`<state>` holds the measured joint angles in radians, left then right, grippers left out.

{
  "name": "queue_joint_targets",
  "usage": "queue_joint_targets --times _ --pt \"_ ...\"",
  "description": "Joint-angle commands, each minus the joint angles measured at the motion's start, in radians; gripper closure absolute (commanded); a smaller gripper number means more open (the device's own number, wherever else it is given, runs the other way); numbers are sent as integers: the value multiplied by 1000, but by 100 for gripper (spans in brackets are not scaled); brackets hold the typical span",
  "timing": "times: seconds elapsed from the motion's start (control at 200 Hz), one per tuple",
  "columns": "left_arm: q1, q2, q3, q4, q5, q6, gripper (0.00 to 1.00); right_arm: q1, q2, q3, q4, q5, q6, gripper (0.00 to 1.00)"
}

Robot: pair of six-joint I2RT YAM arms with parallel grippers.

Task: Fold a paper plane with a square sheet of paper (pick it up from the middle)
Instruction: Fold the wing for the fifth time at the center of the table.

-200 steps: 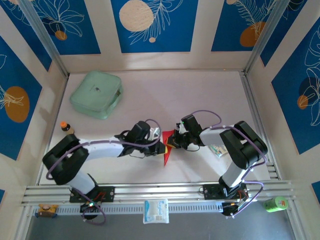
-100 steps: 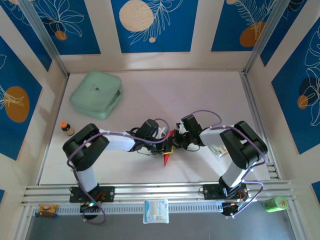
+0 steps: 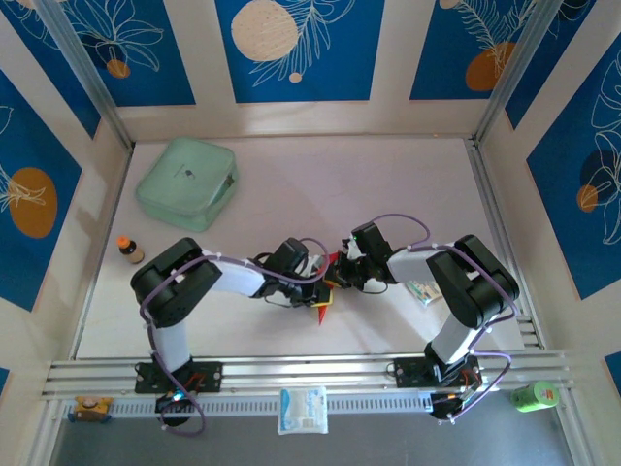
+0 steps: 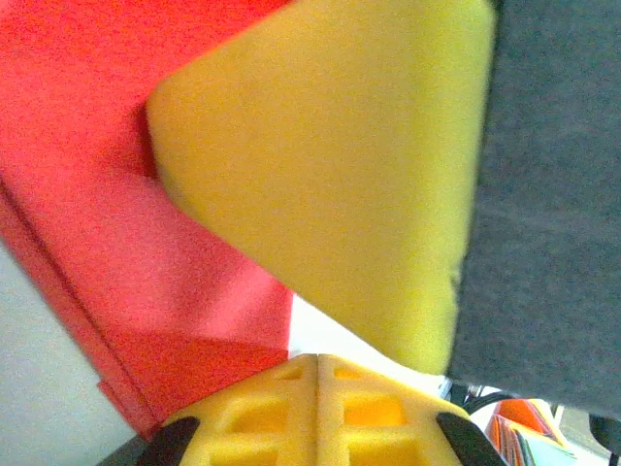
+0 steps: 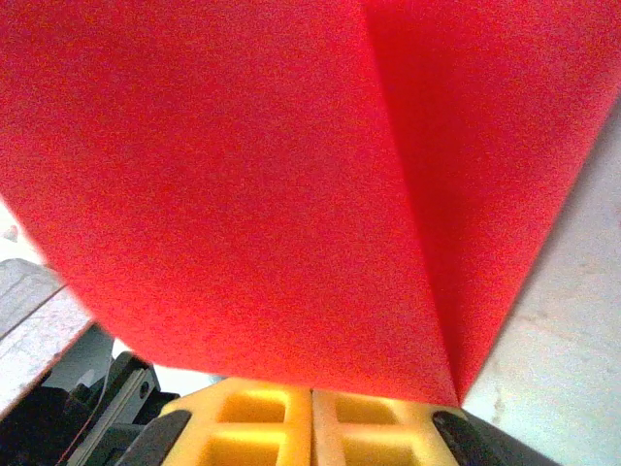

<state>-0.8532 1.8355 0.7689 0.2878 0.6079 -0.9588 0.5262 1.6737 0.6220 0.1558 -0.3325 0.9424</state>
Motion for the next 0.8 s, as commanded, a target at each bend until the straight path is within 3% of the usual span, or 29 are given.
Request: queue_joint_targets --times 0.0,0.795 --pt "-24 -1 -44 -35 -15 22 94 0 50 -23 -112 82 -4 92" --pt "-118 -173 -209 -93 -54 8 94 1 43 -25 -112 85 -2 92"
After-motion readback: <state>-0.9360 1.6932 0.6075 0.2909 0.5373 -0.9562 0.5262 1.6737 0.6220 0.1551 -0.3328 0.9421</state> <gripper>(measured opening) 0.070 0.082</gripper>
